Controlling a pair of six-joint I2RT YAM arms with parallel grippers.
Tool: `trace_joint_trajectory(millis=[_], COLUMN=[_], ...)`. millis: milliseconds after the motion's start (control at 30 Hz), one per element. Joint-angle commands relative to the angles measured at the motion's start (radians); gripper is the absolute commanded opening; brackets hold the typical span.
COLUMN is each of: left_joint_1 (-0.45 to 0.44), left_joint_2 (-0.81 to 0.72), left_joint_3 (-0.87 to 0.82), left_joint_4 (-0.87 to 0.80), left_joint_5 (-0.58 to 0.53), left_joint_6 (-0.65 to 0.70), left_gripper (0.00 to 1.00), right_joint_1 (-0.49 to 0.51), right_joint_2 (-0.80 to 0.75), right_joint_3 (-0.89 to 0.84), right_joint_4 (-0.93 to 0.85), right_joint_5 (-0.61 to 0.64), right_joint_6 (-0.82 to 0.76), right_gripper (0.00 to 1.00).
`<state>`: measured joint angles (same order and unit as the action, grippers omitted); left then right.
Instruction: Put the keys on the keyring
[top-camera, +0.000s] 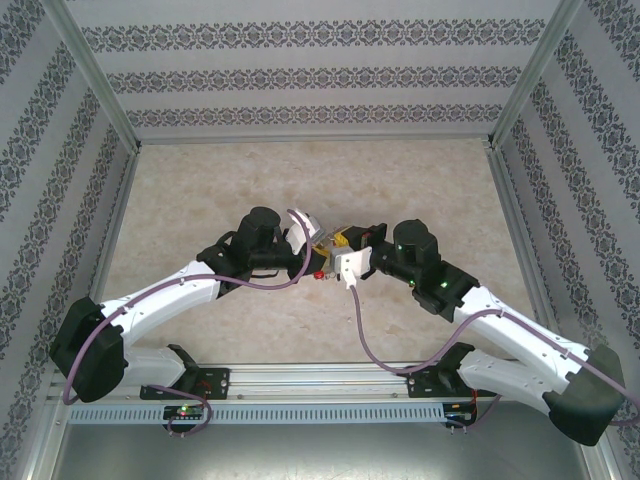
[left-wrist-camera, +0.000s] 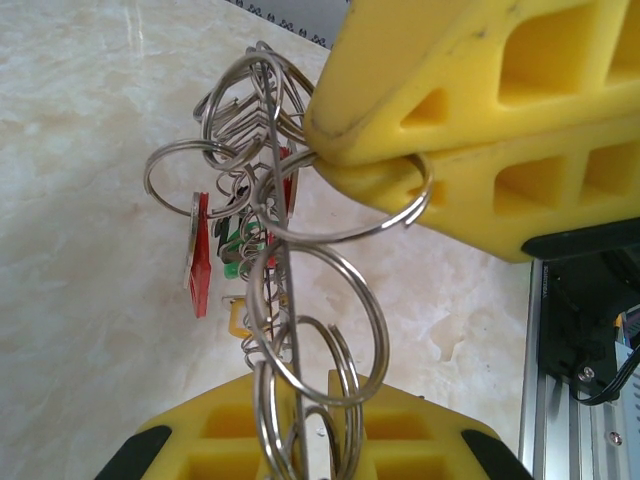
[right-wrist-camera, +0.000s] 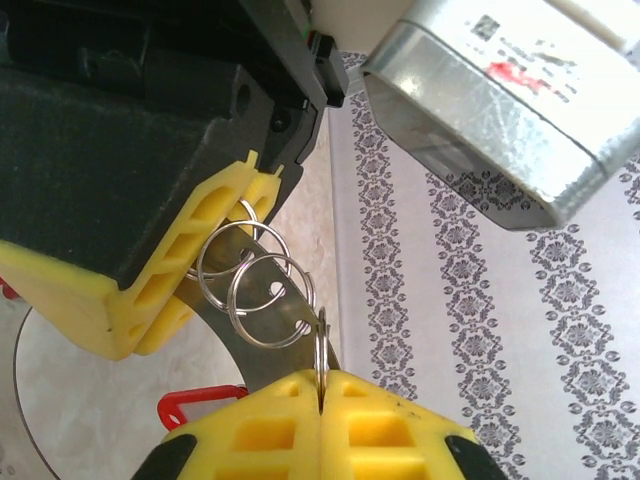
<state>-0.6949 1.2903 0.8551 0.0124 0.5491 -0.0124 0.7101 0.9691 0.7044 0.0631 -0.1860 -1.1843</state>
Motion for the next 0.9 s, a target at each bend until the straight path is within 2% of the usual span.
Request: trace_joint_trajectory(millis=[0, 100, 200, 300, 333, 433, 733, 867], left_joint_1=[-0.017, -0.018, -0.017, -0.016, -0.015, -0.014, 0.006, 0.009], left_joint_2=[-0.014, -0.026, -0.047, -0.080, -0.097, -0.157, -0.284, -0.258], left_joint_3=[0.019, 0.003, -0.016, -0.027, -0.034, -0.055, -0.042, 0.000], left_joint_4=[0.047, 0.077, 0.108, 0.107, 0.107, 0.088, -0.061, -0.119], left_joint_5=[0.027, 0.037, 0.051, 0.052, 0.046, 0.029, -0.106, -0.048], left_joint_6=[0.013, 0.010, 0.006, 0.012, 0.019, 0.049, 0.212, 0.319], left_gripper=[0.00, 0.01, 0.14, 0.46, 0.54, 0.66, 0.69, 0.61], right_joint_1=[-0.024, -0.039, -0.065, -0.092, -0.100, -0.114, -0.216, -0.244], right_joint_2=[-0.018, -0.020, -0.026, -0.035, -0.037, -0.041, -0.074, -0.074], right_joint_3=[0.001, 0.004, 0.006, -0.003, -0.006, -0.011, -0.031, -0.008], right_joint_4=[0.024, 0.029, 0.031, 0.052, 0.059, 0.059, 0.066, 0.041], right_joint_5=[-0.015, -0.056, -0.129, -0.197, -0.214, -0.262, -0.492, -0.601], right_joint_6=[0.048, 0.091, 0.149, 0.210, 0.227, 0.257, 0.385, 0.425], right_gripper=[0.01, 0.00, 0.00, 0.00, 0.00, 0.00, 0.00, 0.00])
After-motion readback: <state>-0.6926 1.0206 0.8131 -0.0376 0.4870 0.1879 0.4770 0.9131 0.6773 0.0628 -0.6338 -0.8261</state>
